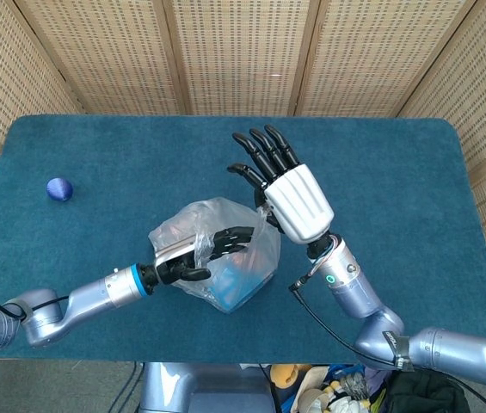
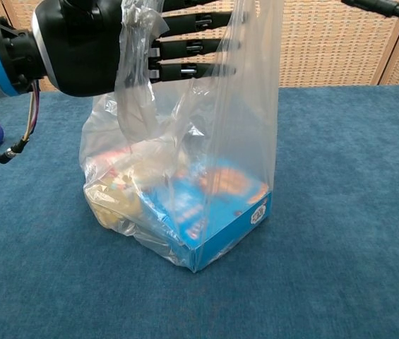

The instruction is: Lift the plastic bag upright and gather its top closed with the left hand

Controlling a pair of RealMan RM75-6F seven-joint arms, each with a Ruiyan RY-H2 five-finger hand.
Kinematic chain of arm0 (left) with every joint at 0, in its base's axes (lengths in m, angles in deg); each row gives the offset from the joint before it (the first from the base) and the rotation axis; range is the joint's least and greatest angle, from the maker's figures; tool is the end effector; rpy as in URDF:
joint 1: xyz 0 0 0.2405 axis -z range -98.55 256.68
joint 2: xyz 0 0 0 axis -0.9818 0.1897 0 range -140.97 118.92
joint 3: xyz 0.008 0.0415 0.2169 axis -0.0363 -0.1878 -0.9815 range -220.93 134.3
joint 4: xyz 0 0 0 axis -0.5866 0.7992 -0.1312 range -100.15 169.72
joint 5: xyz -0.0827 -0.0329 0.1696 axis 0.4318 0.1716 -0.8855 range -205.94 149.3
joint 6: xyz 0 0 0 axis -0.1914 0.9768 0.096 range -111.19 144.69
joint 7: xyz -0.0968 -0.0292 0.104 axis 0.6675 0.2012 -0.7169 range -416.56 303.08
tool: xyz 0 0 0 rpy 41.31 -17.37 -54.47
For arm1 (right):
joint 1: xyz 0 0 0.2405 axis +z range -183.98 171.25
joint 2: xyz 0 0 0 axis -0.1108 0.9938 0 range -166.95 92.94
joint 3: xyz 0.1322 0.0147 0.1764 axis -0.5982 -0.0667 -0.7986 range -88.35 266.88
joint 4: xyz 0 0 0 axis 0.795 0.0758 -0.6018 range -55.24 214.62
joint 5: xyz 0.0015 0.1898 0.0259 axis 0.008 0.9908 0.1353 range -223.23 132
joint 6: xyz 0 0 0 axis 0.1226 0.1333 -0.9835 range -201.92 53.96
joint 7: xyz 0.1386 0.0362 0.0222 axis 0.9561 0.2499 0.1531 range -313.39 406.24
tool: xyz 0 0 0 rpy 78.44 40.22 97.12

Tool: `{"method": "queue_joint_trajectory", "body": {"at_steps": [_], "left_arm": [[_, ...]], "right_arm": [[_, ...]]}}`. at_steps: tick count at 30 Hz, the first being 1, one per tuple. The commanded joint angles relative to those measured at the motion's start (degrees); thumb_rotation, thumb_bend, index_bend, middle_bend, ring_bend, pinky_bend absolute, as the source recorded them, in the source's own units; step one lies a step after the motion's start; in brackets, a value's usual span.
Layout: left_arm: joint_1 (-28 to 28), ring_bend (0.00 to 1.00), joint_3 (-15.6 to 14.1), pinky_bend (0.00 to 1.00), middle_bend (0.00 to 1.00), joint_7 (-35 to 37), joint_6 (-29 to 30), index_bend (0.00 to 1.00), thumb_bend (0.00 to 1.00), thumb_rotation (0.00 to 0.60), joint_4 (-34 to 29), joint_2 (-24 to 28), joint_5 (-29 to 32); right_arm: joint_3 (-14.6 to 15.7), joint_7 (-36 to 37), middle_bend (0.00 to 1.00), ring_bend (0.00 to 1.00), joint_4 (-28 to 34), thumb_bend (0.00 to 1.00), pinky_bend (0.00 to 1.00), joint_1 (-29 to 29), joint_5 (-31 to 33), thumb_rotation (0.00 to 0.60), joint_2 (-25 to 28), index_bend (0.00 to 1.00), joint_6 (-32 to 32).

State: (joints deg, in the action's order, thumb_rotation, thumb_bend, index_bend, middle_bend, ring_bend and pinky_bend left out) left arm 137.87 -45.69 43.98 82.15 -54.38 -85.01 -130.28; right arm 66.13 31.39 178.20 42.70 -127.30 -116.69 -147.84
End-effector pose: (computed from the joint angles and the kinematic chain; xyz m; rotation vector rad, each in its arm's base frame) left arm -0.0337 0.2843 0.0475 1.3558 1.9458 1.2371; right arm 0.0128 -0.3180 0.1206 1.6408 -0.4563 1.6626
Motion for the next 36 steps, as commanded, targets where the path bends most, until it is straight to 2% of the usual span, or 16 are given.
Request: {"method": "queue_joint_trajectory", "body": {"at_steps": [1,13,20,28,36], "left_arm": [[-0.12,0.0,-1.06,0.05,0.0,1.99,2.42,0.08,0.15,0.282,1.06,0.73,-1.61],[-0.01,0.0,-1.03,0.06,0.0,1.19,3.62,0.07,0.15,0.279,0.18,1.25,-1.12],[0.54,0.0,-2.33,0.05,0.0,1.51,3.92,0.0,0.15,0.278,0.89,1.4,-2.77],[1.31,0.0,-2.96,0.01,0.0,2.16,4.38,0.0,0.15,0.267,1.22,1.35,-3.58],[2.12,0.0,-2.05,0.0,0.0,2.0,3.42,0.0,0.15,0.268,0.6,1.61,-1.5]], "right_arm": [[-0.05,-0.08,0.09,0.0,-0.08,0.94,0.01,0.05,0.16,0.6,-0.03,0.28,0.0],[0.12,-0.19,0.09,0.0,-0.53,0.94,0.01,0.32,0.3,0.6,-0.63,0.28,-0.12],[0.04,-0.02,0.09,0.0,-0.8,0.94,0.01,0.21,0.54,0.6,-0.37,0.28,-0.17],[0.13,-0.09,0.09,0.0,-0.95,0.94,0.01,0.3,0.61,0.6,-0.56,0.28,-0.18],[0.05,-0.17,0.09,0.0,-0.58,0.94,0.01,0.33,0.61,0.6,-0.48,0.28,-0.28]]}}
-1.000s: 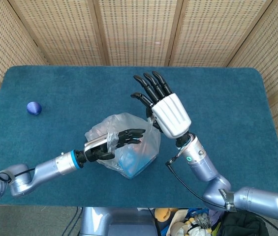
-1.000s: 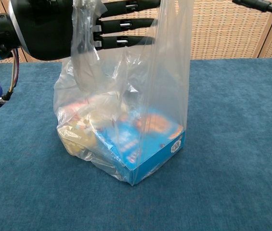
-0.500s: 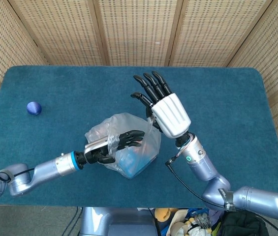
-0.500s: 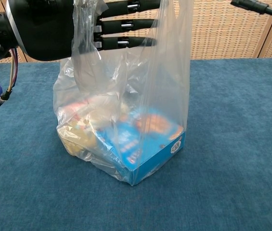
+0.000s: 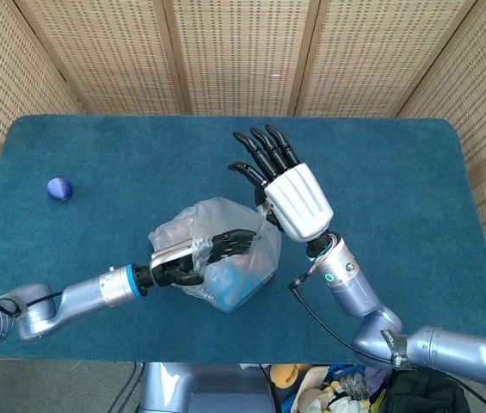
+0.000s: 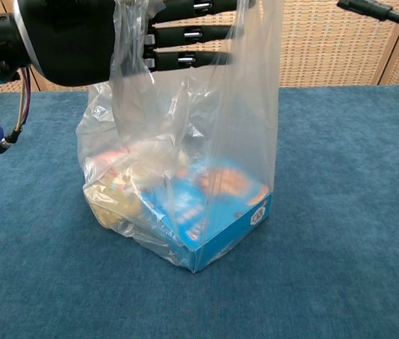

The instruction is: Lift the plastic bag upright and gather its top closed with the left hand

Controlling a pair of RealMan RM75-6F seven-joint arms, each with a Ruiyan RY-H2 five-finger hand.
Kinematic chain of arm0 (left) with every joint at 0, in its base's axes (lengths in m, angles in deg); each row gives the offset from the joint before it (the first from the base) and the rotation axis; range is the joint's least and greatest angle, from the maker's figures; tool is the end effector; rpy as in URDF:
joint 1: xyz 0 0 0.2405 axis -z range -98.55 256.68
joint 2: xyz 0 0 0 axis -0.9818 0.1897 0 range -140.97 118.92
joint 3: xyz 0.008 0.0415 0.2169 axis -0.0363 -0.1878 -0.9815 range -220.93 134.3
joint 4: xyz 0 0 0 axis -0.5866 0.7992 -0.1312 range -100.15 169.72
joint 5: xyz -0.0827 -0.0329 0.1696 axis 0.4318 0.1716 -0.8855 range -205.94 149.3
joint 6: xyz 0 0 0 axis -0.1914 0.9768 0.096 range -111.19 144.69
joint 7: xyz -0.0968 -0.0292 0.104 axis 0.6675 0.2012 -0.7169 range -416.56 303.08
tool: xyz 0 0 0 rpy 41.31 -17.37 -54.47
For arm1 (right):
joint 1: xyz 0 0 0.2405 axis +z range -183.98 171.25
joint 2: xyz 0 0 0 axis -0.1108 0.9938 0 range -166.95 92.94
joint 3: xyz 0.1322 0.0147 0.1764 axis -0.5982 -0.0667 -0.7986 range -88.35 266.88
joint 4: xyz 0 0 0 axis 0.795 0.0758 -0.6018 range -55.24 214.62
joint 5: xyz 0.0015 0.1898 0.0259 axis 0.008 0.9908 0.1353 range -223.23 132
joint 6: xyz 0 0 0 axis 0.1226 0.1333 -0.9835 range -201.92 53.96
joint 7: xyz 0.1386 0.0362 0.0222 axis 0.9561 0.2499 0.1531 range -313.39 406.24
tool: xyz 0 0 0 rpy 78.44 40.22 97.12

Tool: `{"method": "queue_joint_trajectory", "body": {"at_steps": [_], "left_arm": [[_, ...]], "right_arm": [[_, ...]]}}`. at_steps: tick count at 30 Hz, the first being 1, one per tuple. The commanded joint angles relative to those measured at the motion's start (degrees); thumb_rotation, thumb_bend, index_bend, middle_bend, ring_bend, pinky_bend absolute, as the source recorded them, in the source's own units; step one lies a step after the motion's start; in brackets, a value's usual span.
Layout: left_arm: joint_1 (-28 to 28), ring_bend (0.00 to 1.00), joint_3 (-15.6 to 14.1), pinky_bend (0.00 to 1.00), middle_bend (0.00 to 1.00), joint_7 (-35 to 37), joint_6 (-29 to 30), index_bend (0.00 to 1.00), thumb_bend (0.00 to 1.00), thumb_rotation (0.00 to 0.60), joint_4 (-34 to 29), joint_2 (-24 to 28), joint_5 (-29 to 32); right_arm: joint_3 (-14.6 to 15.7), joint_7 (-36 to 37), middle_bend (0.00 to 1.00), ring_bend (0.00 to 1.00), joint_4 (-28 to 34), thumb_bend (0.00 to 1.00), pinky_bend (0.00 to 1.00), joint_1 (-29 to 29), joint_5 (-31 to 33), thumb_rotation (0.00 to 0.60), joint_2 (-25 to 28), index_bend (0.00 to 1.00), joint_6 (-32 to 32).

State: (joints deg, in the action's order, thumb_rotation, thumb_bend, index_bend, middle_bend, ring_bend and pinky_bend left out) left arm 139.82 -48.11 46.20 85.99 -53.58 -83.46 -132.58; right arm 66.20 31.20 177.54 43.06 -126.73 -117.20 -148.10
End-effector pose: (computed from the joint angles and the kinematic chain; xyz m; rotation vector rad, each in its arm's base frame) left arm -0.0315 0.2827 0.0571 1.3921 1.8845 1.2070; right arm 0.0126 -0.3200 0.1193 1.6326 -0.4599 1.6585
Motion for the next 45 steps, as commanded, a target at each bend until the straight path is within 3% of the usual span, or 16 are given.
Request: {"method": "queue_joint_trajectory", "body": {"at_steps": [1,20,45], "left_arm": [[0.17,0.0,0.47,0.0,0.0,-0.32,-0.51,0.0,0.15,0.266,-0.29,0.09,1.05],[2.57,0.0,1.69,0.01,0.0,3.1,-2.71,0.0,0.15,0.267,-1.5,0.3,2.19],[6.59,0.0,5.33,0.01,0.0,0.15,-10.44,0.0,0.15,0.269,-3.49,-1.34,6.72]], "right_arm": [[-0.03,0.01,0.09,0.0,0.12,0.94,0.01,-0.03,0.07,0.6,0.07,0.28,-0.03],[-0.13,-0.05,0.09,0.0,1.11,0.94,0.01,0.12,0.13,0.6,0.57,0.28,0.24],[-0.11,0.06,0.09,0.0,0.72,0.94,0.01,1.1,0.15,0.6,-0.18,0.28,0.96]]}}
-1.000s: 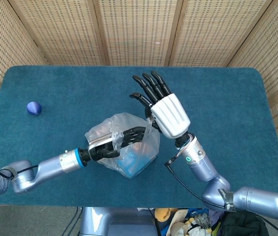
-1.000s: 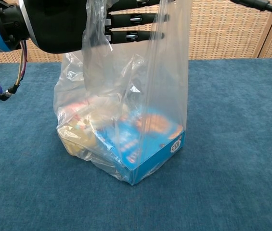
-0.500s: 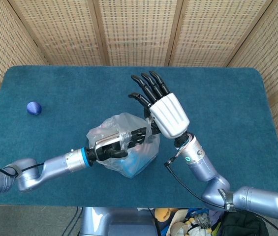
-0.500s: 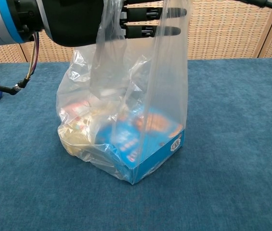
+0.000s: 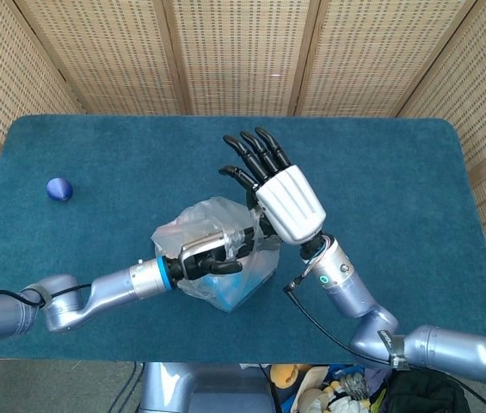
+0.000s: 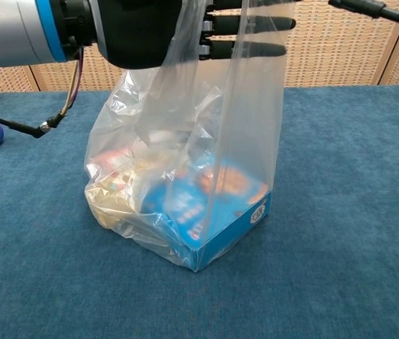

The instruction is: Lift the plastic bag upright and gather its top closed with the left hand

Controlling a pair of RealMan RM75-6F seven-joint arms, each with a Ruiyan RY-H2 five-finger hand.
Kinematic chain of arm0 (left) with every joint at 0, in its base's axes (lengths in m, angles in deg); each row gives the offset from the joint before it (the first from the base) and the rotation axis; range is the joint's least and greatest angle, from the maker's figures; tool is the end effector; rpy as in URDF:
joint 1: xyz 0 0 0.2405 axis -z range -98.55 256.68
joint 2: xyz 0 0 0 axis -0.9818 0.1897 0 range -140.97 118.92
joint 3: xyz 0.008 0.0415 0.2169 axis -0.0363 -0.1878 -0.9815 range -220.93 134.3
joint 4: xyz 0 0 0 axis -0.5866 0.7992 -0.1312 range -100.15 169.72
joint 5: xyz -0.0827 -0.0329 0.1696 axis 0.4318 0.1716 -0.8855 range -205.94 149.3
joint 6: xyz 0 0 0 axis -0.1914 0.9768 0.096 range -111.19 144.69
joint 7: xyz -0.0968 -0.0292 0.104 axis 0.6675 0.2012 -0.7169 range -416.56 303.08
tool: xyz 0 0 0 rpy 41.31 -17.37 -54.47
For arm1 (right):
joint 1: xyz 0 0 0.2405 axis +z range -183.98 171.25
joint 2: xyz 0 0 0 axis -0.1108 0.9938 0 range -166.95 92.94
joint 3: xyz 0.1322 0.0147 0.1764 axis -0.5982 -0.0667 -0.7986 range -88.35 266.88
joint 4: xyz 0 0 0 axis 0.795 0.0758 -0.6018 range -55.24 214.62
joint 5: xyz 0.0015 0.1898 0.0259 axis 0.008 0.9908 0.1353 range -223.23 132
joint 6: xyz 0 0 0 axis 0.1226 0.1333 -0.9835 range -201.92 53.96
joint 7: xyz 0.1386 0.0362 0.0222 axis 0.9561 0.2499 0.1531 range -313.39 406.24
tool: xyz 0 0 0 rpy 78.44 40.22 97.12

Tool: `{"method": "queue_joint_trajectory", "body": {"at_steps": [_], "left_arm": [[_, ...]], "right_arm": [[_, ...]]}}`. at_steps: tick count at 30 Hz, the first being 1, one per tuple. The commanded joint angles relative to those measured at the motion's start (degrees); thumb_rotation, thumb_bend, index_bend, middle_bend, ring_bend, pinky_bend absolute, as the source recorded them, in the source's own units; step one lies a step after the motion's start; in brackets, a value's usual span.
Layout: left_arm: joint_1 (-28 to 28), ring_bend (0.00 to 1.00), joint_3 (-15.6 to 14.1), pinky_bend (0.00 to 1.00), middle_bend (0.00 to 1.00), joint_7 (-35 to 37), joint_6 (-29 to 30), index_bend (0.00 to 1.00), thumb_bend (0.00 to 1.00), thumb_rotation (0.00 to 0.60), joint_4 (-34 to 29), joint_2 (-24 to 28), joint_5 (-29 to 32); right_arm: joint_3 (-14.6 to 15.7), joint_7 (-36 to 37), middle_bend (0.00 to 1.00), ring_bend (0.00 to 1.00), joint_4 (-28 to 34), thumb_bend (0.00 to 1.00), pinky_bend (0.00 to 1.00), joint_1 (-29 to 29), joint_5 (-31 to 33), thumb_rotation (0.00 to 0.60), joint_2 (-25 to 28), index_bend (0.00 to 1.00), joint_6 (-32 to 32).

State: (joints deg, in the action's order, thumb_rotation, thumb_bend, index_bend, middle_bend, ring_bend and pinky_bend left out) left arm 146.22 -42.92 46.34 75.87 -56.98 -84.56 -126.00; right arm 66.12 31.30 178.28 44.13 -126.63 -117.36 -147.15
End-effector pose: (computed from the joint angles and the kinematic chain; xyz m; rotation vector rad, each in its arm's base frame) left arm 0.0133 0.2910 0.0425 1.3614 1.9413 1.1430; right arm 0.0209 -0.3175 0.1161 1.6615 -0.4647 1.6755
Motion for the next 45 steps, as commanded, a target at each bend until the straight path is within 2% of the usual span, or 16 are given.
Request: {"method": "queue_joint_trajectory", "body": {"at_steps": [1,8,27,45], "left_arm": [[0.15,0.0,0.04,0.01,0.0,-0.16,-0.37,0.0,0.15,0.268,-0.13,-0.41,0.09],[0.22,0.0,0.33,0.01,0.0,-0.99,-1.1,0.0,0.15,0.275,0.11,-1.1,0.7],[1.43,0.0,4.03,0.0,0.0,-8.66,-5.64,0.0,0.15,0.273,-2.82,-1.49,5.14],[1.03,0.0,5.93,0.0,0.0,-11.2,-8.48,0.0,0.15,0.27,-3.11,-2.32,7.4]], "right_arm": [[-0.14,-0.1,0.09,0.0,-0.17,0.94,0.01,0.03,0.12,0.6,0.01,0.28,-0.06],[-0.09,0.35,0.09,0.0,0.18,0.94,0.01,-0.2,0.17,0.6,0.4,0.28,-0.14],[-0.44,-0.6,0.09,0.0,2.2,0.94,0.01,0.25,0.35,0.6,1.12,0.28,0.42],[0.41,-1.69,0.09,0.0,2.77,0.94,0.01,0.76,-0.11,0.6,1.86,0.28,1.76]]}}
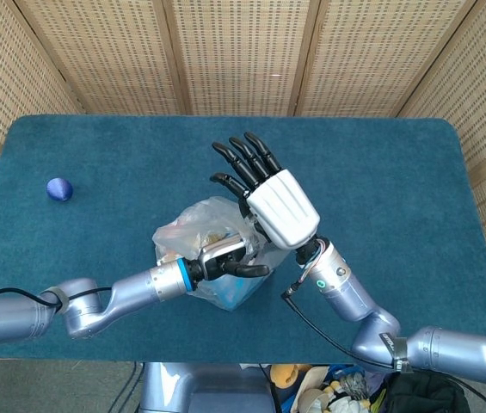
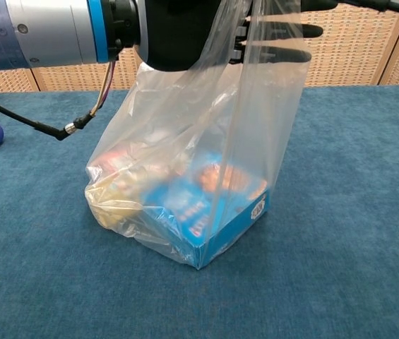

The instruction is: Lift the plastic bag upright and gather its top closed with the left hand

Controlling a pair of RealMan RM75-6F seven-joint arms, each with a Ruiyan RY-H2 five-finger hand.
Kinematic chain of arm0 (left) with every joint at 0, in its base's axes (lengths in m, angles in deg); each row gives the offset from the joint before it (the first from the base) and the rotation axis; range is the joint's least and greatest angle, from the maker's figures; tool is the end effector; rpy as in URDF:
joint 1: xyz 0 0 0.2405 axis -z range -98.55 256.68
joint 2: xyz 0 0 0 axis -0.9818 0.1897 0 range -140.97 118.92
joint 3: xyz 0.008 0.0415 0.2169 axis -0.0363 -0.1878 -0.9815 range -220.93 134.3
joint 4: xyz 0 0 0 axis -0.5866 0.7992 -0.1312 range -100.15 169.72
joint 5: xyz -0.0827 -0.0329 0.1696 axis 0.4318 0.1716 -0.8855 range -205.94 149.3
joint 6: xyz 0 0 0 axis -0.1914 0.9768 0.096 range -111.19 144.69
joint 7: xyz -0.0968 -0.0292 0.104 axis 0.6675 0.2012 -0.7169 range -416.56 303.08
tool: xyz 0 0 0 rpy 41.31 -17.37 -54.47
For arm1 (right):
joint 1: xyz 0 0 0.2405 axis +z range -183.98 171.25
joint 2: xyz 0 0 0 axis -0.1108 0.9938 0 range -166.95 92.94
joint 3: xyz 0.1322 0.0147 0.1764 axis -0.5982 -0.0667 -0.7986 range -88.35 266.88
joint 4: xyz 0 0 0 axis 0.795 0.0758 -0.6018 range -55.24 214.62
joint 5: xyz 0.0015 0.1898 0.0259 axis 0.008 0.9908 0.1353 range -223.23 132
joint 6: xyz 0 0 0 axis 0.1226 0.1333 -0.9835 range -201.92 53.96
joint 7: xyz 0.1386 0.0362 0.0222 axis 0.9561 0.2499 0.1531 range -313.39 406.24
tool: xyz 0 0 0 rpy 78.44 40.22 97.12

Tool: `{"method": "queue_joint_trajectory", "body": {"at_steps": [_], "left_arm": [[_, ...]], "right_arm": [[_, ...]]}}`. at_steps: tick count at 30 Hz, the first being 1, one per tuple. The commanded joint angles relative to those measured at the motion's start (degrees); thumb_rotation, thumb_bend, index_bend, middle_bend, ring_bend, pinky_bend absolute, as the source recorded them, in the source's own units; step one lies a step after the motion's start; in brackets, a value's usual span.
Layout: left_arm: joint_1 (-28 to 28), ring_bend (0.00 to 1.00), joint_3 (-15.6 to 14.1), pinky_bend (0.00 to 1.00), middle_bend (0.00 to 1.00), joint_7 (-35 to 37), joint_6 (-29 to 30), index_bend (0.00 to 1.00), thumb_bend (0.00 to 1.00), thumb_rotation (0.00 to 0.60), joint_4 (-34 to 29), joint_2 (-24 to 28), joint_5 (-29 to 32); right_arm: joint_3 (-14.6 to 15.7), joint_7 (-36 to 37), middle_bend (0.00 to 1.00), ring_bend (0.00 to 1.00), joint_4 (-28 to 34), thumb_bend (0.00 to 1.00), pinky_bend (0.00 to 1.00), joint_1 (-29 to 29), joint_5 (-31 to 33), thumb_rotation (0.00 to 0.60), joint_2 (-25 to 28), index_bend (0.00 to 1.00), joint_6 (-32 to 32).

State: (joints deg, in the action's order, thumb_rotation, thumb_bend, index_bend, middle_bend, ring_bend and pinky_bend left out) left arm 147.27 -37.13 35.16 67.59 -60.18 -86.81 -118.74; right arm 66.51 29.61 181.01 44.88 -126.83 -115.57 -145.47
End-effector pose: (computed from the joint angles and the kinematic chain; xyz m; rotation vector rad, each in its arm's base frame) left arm 0.0372 0.2900 0.0285 1.4338 1.9615 1.1840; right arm 0.0290 -0.3105 0.1164 1.7194 -0.4324 1.6603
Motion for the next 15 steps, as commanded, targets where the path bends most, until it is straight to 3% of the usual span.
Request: {"method": "queue_joint_trajectory", "body": {"at_steps": [1,4,6,8,9,15], "left_arm": [[-0.06,0.0,0.21,0.0,0.0,-0.12,-0.27,0.0,0.15,0.269,0.16,-0.12,0.22],[-0.17,0.0,0.39,0.0,0.0,-0.27,-0.4,0.0,0.15,0.274,0.28,-0.23,0.38],[-0.28,0.0,0.47,0.0,0.0,-0.02,-0.5,0.0,0.15,0.269,0.37,-0.3,0.35],[-0.42,0.0,0.53,0.0,0.0,0.47,-0.6,0.0,0.15,0.268,0.56,-0.52,0.35],[-0.47,0.0,0.59,0.0,0.0,0.66,-0.59,0.0,0.15,0.268,0.7,-0.63,0.29],[-0.72,0.0,1.1,0.0,0.0,1.44,-0.49,0.0,0.15,0.27,1.11,-0.97,0.27]], "right_arm": [[0.04,0.03,0.09,0.0,0.13,0.93,0.01,-0.01,0.12,0.6,0.13,0.27,0.14],[0.15,0.06,0.09,0.0,0.44,0.72,0.01,-0.03,-0.13,0.6,0.47,0.26,0.27],[0.33,0.13,0.09,0.0,0.77,0.38,0.01,-0.1,-0.62,0.6,0.84,0.19,0.28],[0.57,0.52,0.09,0.0,1.55,0.12,0.01,-0.28,-0.77,0.6,1.43,0.09,0.57],[0.65,0.56,0.09,0.0,1.91,0.03,0.01,-0.38,-0.7,0.6,1.71,0.04,0.71],[1.23,0.54,0.05,0.0,3.51,0.0,0.01,-0.75,-0.73,0.6,2.89,0.0,1.43]]}}
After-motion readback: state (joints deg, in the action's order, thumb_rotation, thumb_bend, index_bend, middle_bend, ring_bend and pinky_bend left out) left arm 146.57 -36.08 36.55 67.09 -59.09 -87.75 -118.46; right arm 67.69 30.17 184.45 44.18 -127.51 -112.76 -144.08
